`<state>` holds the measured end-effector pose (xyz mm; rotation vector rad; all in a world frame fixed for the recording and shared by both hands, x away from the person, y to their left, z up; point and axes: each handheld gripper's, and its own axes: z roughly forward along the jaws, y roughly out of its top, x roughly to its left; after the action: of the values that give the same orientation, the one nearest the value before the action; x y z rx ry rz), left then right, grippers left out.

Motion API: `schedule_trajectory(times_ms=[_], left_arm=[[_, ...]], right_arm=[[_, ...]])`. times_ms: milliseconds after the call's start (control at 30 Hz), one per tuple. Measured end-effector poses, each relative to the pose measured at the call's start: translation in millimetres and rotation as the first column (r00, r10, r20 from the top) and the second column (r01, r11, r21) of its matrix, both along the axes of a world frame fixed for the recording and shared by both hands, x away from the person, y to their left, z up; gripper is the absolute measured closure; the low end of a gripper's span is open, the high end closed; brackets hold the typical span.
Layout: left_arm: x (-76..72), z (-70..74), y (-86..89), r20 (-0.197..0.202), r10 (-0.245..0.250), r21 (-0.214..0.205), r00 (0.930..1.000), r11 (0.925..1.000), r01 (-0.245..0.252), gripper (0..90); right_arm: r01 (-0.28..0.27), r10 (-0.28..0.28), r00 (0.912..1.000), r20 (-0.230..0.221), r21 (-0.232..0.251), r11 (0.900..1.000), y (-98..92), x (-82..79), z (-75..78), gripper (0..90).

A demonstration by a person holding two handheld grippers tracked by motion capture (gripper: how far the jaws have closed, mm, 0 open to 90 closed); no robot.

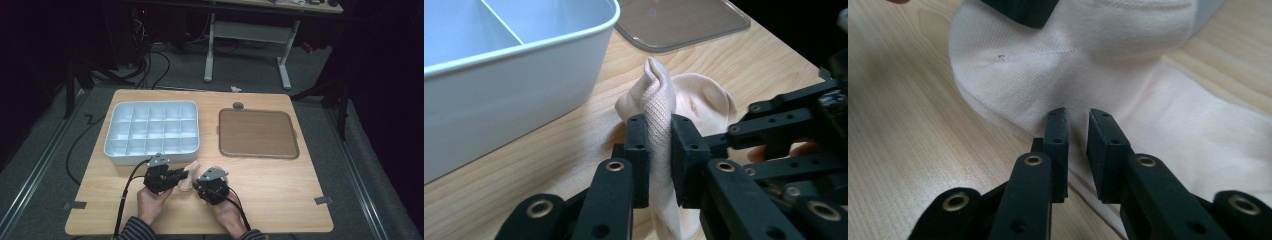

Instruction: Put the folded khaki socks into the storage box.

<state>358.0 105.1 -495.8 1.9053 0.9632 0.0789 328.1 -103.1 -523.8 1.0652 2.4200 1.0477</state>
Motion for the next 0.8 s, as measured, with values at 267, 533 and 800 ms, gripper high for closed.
schedule_trajectory(times_ms=[267,533,800], left_arm=[[-0.7,2.9,2.8,-0.009,0.015,0.001,0.9998,0.9999,-0.015,79.9],[-1.0,3.3,1.3,-0.015,0.023,0.002,0.9996,0.9997,-0.023,79.8],[-1.9,6.9,-4.3,-0.003,0.01,0.016,0.9999,0.9998,-0.01,79.6]], right_arm=[[0.091,-0.092,0.9926,0.078,0.014,0.9957,-30.2,-4.8,19.0,75.5],[0.222,-0.222,0.9711,0.087,0.015,0.975,-64.3,3.5,21.7,69.5],[0.242,-0.241,0.9696,0.042,-0.015,0.9702,-69.6,10.6,8.4,75.7]])
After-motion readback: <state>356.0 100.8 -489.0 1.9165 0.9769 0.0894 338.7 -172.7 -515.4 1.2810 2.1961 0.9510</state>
